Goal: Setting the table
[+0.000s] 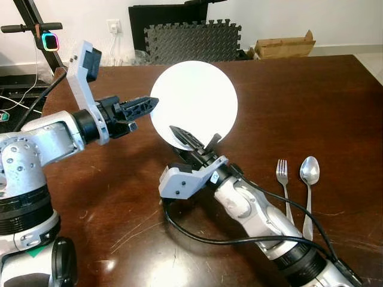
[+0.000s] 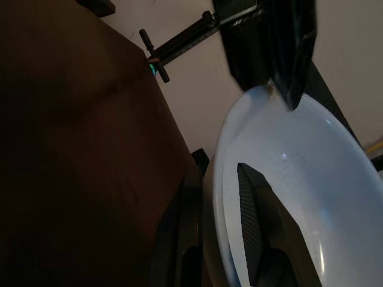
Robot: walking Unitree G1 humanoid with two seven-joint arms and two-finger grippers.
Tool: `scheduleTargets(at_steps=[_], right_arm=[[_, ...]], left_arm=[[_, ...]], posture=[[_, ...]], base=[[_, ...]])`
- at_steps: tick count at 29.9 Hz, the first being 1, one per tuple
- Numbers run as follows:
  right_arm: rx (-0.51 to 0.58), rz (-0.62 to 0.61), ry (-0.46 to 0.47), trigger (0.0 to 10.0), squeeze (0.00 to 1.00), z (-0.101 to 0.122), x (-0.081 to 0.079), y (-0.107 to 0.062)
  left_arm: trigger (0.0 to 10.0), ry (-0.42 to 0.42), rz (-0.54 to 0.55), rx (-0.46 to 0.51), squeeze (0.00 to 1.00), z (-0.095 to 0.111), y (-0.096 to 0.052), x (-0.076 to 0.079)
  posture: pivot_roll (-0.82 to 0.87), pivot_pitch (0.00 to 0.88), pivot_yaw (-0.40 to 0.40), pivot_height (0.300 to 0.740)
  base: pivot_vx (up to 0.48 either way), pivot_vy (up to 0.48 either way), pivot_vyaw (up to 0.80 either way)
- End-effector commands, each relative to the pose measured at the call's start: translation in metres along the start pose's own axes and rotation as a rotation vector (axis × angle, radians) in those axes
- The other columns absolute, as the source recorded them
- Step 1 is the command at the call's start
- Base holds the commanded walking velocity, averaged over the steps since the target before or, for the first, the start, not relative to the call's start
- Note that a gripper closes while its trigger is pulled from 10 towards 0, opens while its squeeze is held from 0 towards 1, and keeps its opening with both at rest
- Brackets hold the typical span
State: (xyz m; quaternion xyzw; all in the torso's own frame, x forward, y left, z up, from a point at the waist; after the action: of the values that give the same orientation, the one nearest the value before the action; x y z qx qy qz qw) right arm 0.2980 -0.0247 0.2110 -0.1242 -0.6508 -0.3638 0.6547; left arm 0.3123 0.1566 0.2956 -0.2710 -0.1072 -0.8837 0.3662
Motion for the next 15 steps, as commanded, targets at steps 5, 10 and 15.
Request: scheduleTargets(at_steps=[5, 10, 15], right_arm=[[0.049, -0.003, 0.002, 10.0, 0.0, 0.011, -0.002, 0.004], [0.051, -0.005, 0.003, 10.0, 0.0, 0.012, -0.002, 0.005], [0.047, -0.006, 0.001, 10.0, 0.0, 0.011, -0.003, 0.004]], left_arm=[[10.0, -0.011, 0.034, -0.047, 0.0, -0.016, 0.015, -0.005], [0.0, -0.018, 0.08, -0.055, 0.0, -0.018, 0.02, -0.01], [0.0, -0.016, 0.114, -0.05, 0.0, -0.018, 0.022, -0.013]], posture=[[0.09, 0.153, 0.096, 0.74], [0.09, 0.153, 0.1, 0.74], [0.09, 0.153, 0.102, 0.74]], base=[[0.0, 0.0, 0.0], [0.0, 0.0, 0.0], [0.0, 0.0, 0.0]])
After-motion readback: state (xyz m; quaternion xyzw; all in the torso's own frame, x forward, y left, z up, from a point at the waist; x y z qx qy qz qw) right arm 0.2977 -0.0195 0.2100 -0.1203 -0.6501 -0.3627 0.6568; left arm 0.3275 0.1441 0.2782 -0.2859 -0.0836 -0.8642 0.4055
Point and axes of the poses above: a point about 5 cm out from each wrist's last joint towards the gripper, its own y axis pointing out of the wrist towards the gripper, its own z axis along the axis of the wrist's last joint, x = y × z, the point moved 1 cm from there along y, pointing out of the wrist towards the gripper, and after that the axes turned 13 degrees about -y, right-handed, at the moved point
